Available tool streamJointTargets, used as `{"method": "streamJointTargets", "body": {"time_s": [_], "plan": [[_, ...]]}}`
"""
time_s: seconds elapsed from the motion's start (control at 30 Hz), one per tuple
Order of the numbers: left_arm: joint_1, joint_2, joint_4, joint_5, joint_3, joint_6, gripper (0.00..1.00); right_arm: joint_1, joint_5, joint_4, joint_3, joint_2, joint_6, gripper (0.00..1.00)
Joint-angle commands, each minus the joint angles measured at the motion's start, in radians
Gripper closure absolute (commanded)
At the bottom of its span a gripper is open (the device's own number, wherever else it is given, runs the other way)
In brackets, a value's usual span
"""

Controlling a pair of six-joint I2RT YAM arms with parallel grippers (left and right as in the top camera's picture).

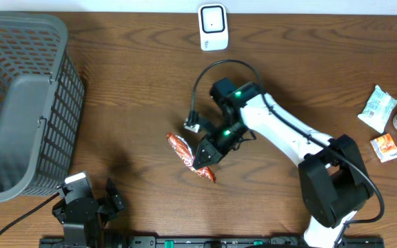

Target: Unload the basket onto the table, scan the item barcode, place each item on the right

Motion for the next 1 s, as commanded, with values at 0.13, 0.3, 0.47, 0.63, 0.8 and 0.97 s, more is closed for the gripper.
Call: {"method": "streamJointTargets", "body": {"time_s": [0.13, 0.3, 0.47, 0.63, 0.8, 0.97], "plan": [[0.004, -0.001, -0.001, -0.005, 0.0, -0.009, 0.02, -0.101, -0.555, 0.026, -0.027, 0.001, 0.01, 0.98], [0.004, -0.001, -0.001, -0.005, 0.0, -0.009, 0.02, -0.111, -0.657, 0.075, -0.018, 0.001, 0.132, 0.99], [0.004, -0.001, -0.001, -0.005, 0.0, -0.009, 0.02, -0.135, -0.657, 0.204, -0.018, 0.001, 0.3, 0.99], [0.004, -0.001, -0.001, -0.005, 0.0, -0.009, 0.02, -0.183, -0.603, 0.708, -0.018, 0.003, 0.666, 0.99], [0.004, -0.001, -0.001, -0.005, 0.0, -0.009, 0.02, -0.229, -0.525, 1.375, -0.018, 0.02, 1.098, 0.99], [0.004, -0.001, -0.001, -0.005, 0.0, -0.009, 0.02, -0.265, -0.435, 1.793, -0.001, 0.138, 1.416, 0.99]]}}
